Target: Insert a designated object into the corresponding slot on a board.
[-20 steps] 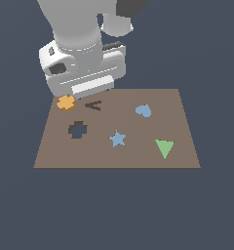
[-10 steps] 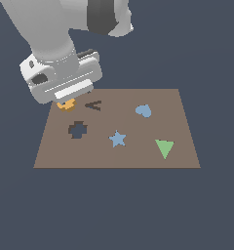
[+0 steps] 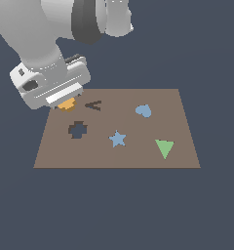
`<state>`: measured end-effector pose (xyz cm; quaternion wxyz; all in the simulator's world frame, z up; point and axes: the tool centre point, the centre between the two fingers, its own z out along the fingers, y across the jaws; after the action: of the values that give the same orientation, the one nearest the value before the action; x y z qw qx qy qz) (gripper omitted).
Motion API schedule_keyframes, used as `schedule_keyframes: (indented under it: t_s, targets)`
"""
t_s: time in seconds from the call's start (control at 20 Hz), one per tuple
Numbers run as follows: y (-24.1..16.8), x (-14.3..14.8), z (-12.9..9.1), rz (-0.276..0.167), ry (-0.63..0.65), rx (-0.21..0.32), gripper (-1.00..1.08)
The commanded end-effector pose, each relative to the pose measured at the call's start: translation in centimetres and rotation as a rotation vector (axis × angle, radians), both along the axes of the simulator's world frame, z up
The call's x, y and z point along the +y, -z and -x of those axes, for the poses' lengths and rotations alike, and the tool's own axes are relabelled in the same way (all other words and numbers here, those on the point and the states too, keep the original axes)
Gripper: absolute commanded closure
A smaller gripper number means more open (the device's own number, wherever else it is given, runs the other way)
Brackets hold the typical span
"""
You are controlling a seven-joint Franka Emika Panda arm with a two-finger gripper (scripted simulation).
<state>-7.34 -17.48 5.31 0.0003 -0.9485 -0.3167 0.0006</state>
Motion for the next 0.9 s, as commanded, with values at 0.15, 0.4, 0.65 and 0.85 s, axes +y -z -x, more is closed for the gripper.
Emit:
schedule_keyframes:
  t_s: [0.15, 0.4, 0.65, 0.85]
  targets:
    - [0.3, -0.6, -0.2, 0.0, -0.019, -0.001, -0.92]
    - [0.6, -0.6, -0.1, 0.0, -0.016, -0.001, -0.92]
    - [2.0, -0.6, -0.2, 0.0, -0.019, -0.001, -0.92]
    - [2.3, -0.6, -0.2, 0.0, -0.019, -0.001, 1.08]
